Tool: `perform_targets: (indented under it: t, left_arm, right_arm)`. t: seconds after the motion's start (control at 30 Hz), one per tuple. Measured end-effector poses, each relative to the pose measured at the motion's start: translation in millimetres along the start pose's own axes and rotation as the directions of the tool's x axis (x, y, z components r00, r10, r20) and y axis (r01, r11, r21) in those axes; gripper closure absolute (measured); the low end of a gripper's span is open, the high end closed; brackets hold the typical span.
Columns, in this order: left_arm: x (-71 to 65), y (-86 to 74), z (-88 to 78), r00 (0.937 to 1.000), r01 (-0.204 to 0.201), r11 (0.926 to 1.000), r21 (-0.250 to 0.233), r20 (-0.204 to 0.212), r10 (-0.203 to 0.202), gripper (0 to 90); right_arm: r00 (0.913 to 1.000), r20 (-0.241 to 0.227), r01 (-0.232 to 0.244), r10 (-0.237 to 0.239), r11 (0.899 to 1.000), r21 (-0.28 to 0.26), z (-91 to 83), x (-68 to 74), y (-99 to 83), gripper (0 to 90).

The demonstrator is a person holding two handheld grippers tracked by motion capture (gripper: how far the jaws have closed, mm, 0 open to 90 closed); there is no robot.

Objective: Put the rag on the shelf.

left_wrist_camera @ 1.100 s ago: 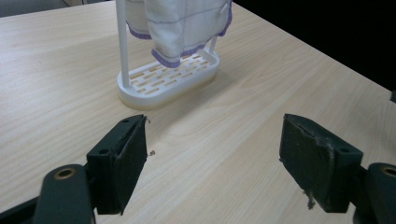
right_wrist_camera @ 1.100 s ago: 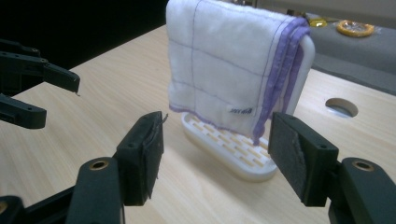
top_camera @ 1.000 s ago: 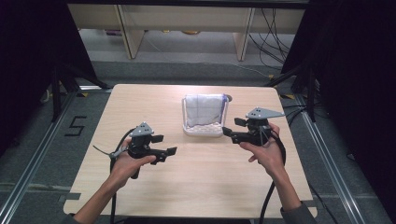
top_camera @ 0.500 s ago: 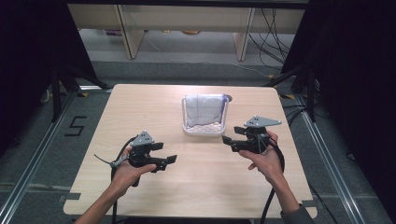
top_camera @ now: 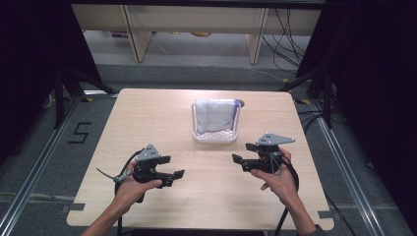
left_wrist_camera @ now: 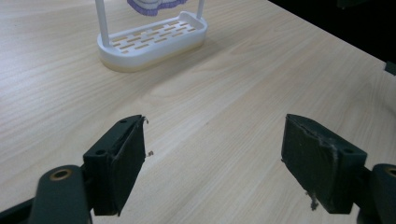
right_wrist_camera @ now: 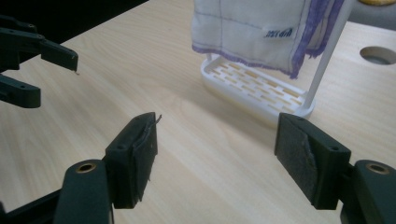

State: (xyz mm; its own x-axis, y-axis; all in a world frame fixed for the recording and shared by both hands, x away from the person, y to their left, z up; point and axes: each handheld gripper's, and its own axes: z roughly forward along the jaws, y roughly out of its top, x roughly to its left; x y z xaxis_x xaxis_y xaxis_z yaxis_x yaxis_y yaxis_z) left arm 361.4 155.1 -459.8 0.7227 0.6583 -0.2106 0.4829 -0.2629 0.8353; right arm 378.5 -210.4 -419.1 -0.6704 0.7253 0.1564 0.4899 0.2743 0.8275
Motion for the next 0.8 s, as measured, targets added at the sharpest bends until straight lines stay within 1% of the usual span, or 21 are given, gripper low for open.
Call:
perform_targets:
  t: [0.03, 0.07, 0.1, 0.13, 0.17, 0.2, 0.23, 0.27, 0.3, 0.33, 0.37, 0.4, 0.43, 0.47, 0.5, 0.57, 0.6, 0.67, 0.73, 0.77, 0.8]
  left_arm:
    - [-0.3, -2.7, 0.3, 1.0000, 0.005, 1.0000, -0.006, 0.003, -0.005, 21.3]
    - [0.7, -5.1, -0.1, 1.0000, -0.004, 1.0000, 0.000, 0.007, 0.004, 21.3]
    - [0.2, -8.0, -0.4, 1.0000, 0.004, 1.0000, 0.006, 0.005, -0.004, 21.4]
    - [-0.3, -10.8, -0.7, 1.0000, -0.002, 0.9998, 0.019, 0.005, 0.002, 22.5]
    - [-0.4, -13.5, -0.9, 0.9998, -0.011, 0.9994, 0.033, 0.017, 0.011, 23.6]
    - [-1.8, -16.1, -1.3, 0.9998, -0.018, 0.9991, 0.039, 0.012, 0.018, 23.4]
    - [-3.4, -18.3, -1.4, 0.9997, -0.018, 0.9990, 0.042, 0.015, 0.018, 23.4]
    - [-4.3, -20.0, -1.1, 0.9995, -0.021, 0.9990, 0.038, 0.024, 0.020, 23.2]
    - [-5.4, -21.7, -1.4, 0.9996, -0.022, 0.9992, 0.033, 0.021, 0.022, 22.9]
    - [-4.8, -22.5, -2.3, 0.9993, -0.031, 0.9987, 0.041, 0.022, 0.030, 22.5]
    - [-5.1, -23.7, -2.4, 0.9994, -0.029, 0.9987, 0.042, 0.021, 0.028, 22.5]
    - [-4.8, -24.8, -2.7, 0.9993, -0.029, 0.9987, 0.043, 0.025, 0.028, 22.4]
    - [-5.6, -26.3, -2.8, 0.9997, -0.019, 0.9991, 0.037, 0.019, 0.018, 22.4]
    - [-5.1, -27.6, -3.6, 0.9995, -0.025, 0.9987, 0.045, 0.022, 0.024, 22.4]
    - [-5.6, -29.1, -3.6, 0.9995, -0.026, 0.9988, 0.041, 0.019, 0.026, 22.2]
    - [-6.6, -31.9, -5.0, 0.9993, -0.037, 0.9983, 0.046, 0.008, 0.037, 22.1]
    - [-7.2, -34.0, -5.2, 0.9993, -0.037, 0.9983, 0.046, 0.014, 0.036, 22.0]
    - [-8.0, -37.9, -4.6, 0.9991, -0.041, 0.9981, 0.046, 0.010, 0.040, 21.9]
    - [-9.3, -43.9, -2.5, 0.9992, -0.040, 0.9976, 0.057, 0.004, 0.040, 21.8]
    - [-11.1, -47.5, -0.3, 0.9996, -0.029, 0.9982, 0.053, -0.001, 0.029, 21.8]
    - [-12.0, -50.4, 0.4, 0.9992, -0.038, 0.9968, 0.070, -0.006, 0.039, 21.8]
  right_arm:
    - [1.0000, -0.005, -0.007, 0.007, 1.000, 0.001, -1.0, 0.8, -3.4, 30.6]
    - [1.0000, 0.004, -0.003, 0.003, 1.000, 0.010, -3.5, 1.1, -6.5, 30.6]
    - [1.0000, 0.001, -0.007, 0.007, 1.000, 0.001, -3.4, 1.7, -10.3, 30.6]
    - [1.0000, 0.003, -0.007, 0.007, 1.000, 0.004, -4.7, 1.7, -13.6, 30.6]
    - [0.9998, -0.002, -0.018, 0.018, 1.000, 0.005, -5.4, 2.4, -17.1, 30.6]
    - [1.0000, 0.008, 0.004, -0.004, 1.000, -0.001, -5.3, 0.3, -20.3, 30.5]
    - [0.9993, 0.000, -0.037, 0.037, 0.999, 0.011, -6.1, 3.6, -23.8, 30.6]
    - [0.9998, 0.008, -0.016, 0.016, 1.000, 0.018, -6.5, 2.3, -26.3, 30.5]
    - [0.9999, -0.005, -0.012, 0.012, 1.000, 0.015, -5.5, 1.3, -29.2, 30.5]
    - [0.9993, -0.001, -0.038, 0.038, 0.999, 0.020, -5.5, 4.1, -32.6, 30.5]
    - [0.9998, -0.001, -0.018, 0.018, 1.000, 0.024, -5.5, 2.9, -34.0, 30.5]
    - [0.9989, -0.009, -0.046, 0.046, 0.999, 0.025, -4.9, 5.4, -36.5, 30.5]
    - [0.9986, -0.002, -0.054, 0.054, 0.998, 0.040, -6.0, 6.7, -38.0, 30.5]
    - [0.9998, -0.009, -0.015, 0.015, 1.000, 0.025, -4.7, 4.3, -39.9, 30.5]
    - [0.9993, -0.007, -0.037, 0.038, 0.999, 0.027, -4.8, 7.5, -41.5, 30.4]
    - [0.9996, -0.018, -0.023, 0.023, 0.999, 0.028, -6.0, 8.5, -43.8, 30.3]
    - [0.9996, -0.019, -0.019, 0.019, 1.000, 0.025, -5.9, 9.8, -45.2, 30.1]
    - [0.9992, -0.025, -0.030, 0.031, 0.999, 0.030, -6.8, 15.0, -48.4, 29.8]
    - [0.9995, -0.024, -0.022, 0.023, 0.999, 0.045, -7.6, 19.0, -52.0, 29.1]
    - [0.9997, -0.021, -0.008, 0.009, 0.999, 0.050, -7.7, 19.9, -54.0, 28.7]
    - [0.9999, -0.012, -0.008, 0.009, 0.998, 0.057, -8.4, 22.0, -56.2, 28.3]
